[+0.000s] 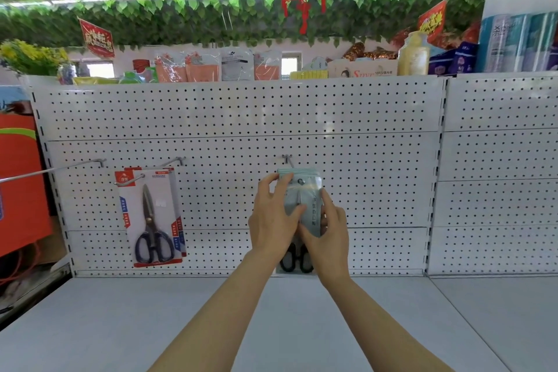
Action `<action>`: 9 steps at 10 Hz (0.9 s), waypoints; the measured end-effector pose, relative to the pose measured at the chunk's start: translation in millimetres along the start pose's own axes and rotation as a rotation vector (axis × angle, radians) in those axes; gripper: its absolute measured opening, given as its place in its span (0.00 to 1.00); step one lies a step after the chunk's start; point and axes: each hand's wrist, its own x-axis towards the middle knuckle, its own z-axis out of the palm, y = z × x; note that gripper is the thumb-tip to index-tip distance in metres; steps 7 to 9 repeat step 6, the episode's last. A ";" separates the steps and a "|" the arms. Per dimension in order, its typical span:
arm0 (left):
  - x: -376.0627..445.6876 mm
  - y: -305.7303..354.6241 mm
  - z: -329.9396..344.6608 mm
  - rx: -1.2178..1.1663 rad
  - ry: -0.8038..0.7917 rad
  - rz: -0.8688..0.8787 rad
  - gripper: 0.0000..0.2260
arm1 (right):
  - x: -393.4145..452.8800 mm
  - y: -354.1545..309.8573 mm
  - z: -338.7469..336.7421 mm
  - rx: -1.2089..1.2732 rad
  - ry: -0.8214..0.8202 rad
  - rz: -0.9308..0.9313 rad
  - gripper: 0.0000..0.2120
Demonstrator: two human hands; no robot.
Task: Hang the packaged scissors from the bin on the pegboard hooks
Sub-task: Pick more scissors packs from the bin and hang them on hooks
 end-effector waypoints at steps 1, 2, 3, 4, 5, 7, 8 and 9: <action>1.9 -1.9 1.9 0.023 0.001 0.011 0.28 | 5.1 4.0 1.9 -0.058 0.034 -0.010 0.35; 2.3 -4.2 2.5 0.026 0.000 0.032 0.28 | 7.8 6.6 3.1 -0.079 0.068 -0.024 0.33; 3.0 -8.4 0.6 0.071 0.001 0.047 0.28 | 9.0 7.7 2.4 -0.085 0.076 -0.038 0.32; 2.2 -10.0 -5.7 0.085 -0.020 0.060 0.30 | 8.6 4.6 -1.0 -0.093 0.080 -0.053 0.32; 0.6 -9.5 -14.2 0.084 -0.062 0.055 0.31 | 7.6 1.2 -3.8 -0.138 0.075 -0.096 0.31; -4.7 -16.2 -24.7 0.123 -0.066 0.056 0.33 | 3.0 -7.1 -10.0 -0.188 0.078 -0.120 0.31; -4.7 -16.2 -24.7 0.123 -0.066 0.056 0.33 | 3.0 -7.1 -10.0 -0.188 0.078 -0.120 0.31; -4.7 -16.2 -24.7 0.123 -0.066 0.056 0.33 | 3.0 -7.1 -10.0 -0.188 0.078 -0.120 0.31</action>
